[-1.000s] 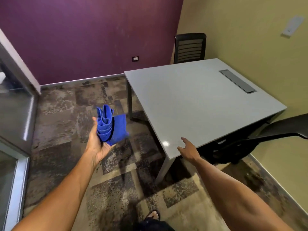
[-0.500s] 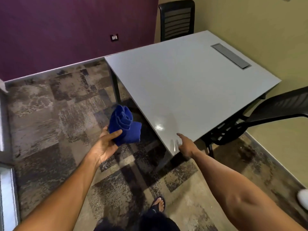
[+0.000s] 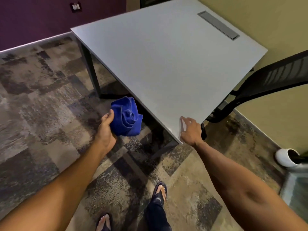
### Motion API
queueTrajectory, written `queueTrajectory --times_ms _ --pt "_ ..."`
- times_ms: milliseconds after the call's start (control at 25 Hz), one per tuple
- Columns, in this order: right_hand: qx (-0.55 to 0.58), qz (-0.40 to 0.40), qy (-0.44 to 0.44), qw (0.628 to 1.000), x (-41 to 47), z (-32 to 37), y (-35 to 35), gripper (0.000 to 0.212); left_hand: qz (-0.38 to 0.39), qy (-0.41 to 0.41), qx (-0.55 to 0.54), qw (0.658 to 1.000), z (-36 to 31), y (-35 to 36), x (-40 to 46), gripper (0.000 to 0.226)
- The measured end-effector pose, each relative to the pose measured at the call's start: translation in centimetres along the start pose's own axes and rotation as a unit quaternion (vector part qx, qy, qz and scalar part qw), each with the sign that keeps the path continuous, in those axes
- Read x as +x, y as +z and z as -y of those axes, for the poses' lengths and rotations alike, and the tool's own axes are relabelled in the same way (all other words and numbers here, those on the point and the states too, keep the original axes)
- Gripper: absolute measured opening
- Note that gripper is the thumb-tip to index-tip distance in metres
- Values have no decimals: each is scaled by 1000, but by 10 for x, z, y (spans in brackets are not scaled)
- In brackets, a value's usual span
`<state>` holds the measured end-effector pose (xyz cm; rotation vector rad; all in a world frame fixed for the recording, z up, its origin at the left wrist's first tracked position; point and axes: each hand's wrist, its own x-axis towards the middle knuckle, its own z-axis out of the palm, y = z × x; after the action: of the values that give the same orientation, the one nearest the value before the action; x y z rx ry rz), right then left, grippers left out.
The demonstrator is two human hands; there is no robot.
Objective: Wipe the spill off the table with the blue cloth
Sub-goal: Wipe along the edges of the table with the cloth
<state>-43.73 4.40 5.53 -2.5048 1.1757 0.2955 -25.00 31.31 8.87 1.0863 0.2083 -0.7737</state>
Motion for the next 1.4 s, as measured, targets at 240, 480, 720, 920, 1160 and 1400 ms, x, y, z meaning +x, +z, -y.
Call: queueTrajectory --times_ms 240,480,720,920,1160,1400 --pt "15 -79 71 994 43 -20 22 66 -17 22 33 999 36 0 59 50" --pt "-12 -160 73 984 56 -26 48 73 -74 77 89 990 68 5 110 28" --pt "-3 -182 64 981 57 -26 49 69 -193 210 304 909 101 35 124 41" --pt "4 -189 56 980 54 -25 48 68 -128 186 273 935 139 64 118 37" --pt "23 -178 45 983 56 -28 49 72 -75 297 280 910 185 85 78 37" --pt "-45 -166 25 985 65 -31 51 67 -47 274 322 905 226 84 42 70"
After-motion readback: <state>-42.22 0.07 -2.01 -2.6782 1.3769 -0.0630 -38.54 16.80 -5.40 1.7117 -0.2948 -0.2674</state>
